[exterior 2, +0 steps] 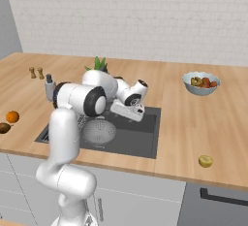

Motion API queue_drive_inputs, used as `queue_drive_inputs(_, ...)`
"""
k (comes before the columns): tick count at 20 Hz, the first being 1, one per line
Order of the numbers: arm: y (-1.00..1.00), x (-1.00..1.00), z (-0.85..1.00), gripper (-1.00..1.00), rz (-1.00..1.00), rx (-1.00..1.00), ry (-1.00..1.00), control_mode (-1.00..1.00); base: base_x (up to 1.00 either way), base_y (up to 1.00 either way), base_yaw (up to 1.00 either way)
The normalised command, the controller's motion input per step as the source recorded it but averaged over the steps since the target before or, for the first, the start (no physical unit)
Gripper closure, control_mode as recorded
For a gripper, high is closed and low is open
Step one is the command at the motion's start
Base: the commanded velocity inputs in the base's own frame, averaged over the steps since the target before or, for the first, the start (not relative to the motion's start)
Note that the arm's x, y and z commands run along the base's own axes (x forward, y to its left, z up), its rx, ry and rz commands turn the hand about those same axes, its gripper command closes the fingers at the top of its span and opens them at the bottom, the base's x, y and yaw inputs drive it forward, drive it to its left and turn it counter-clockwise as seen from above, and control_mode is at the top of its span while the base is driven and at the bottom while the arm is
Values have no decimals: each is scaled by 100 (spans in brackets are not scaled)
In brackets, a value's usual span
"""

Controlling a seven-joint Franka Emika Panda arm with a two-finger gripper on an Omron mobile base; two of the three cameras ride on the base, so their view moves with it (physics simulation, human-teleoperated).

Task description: Put the colander in the sink, put the orange, pear, kiwi in the colander, and turn on the sink faucet and pour water over the colander.

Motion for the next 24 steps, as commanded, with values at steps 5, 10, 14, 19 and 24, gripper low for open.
queue_drive_inputs(5, -34, -30, 22, -100, 0, -17, -2, -100, 0, 0, 0)
queue_drive_inputs(10, -3, -47, 29, -100, 0, -28, -8, -100, 0, 0, 0)
queue_drive_inputs(14, 0, -47, 36, -100, -9, -26, -3, -100, 0, 0, 0)
queue_drive_inputs(19, -17, -73, 40, -100, -18, -14, -1, -100, 0, 0, 0)
queue_drive_inputs(24, -67, -38, 52, -100, -24, -2, 0, -100, 0, 0, 0)
